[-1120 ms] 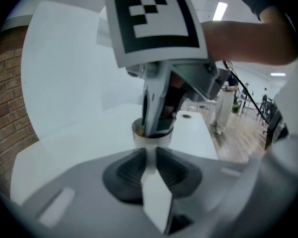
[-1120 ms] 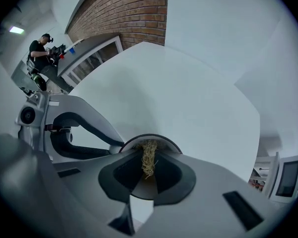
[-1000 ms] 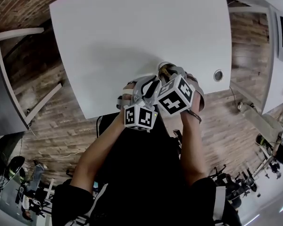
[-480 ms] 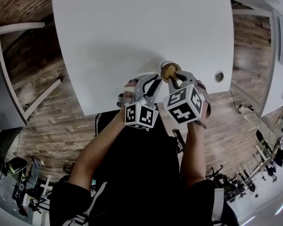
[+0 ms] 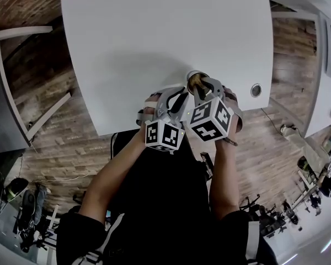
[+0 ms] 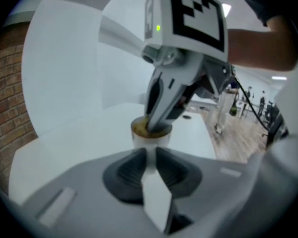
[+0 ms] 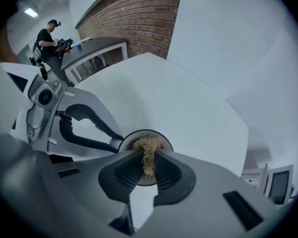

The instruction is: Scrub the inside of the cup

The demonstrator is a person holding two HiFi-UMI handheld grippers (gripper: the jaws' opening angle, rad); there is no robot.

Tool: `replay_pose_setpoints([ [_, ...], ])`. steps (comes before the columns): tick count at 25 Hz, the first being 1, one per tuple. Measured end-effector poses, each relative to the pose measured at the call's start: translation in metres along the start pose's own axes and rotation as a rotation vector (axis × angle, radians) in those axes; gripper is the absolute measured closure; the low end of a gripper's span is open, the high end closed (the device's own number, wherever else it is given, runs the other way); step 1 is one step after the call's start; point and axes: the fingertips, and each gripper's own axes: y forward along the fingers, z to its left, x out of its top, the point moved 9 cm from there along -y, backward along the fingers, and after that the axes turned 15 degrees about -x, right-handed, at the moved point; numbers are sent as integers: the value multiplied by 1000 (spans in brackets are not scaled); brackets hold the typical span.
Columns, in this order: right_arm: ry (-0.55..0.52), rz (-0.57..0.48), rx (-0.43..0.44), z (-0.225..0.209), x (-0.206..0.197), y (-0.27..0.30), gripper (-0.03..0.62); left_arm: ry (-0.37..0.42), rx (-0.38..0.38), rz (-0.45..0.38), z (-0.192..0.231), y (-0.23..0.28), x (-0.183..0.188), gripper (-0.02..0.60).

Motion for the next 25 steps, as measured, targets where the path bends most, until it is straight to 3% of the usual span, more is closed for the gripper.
replay_pose_setpoints([
  [4, 95, -8, -67, -11, -5, -23, 553, -14, 3, -6, 0, 0, -1, 517],
  [9, 111, -19, -116, -19, -1, -42, 553, -13, 4, -11, 0, 0, -1, 517],
  [22, 26, 58, 15, 2, 1, 11, 553, -8, 11, -12, -2, 1, 0, 517],
  [25, 51, 56, 69, 2, 3, 8, 554, -14, 11, -13, 0, 1, 1, 517],
])
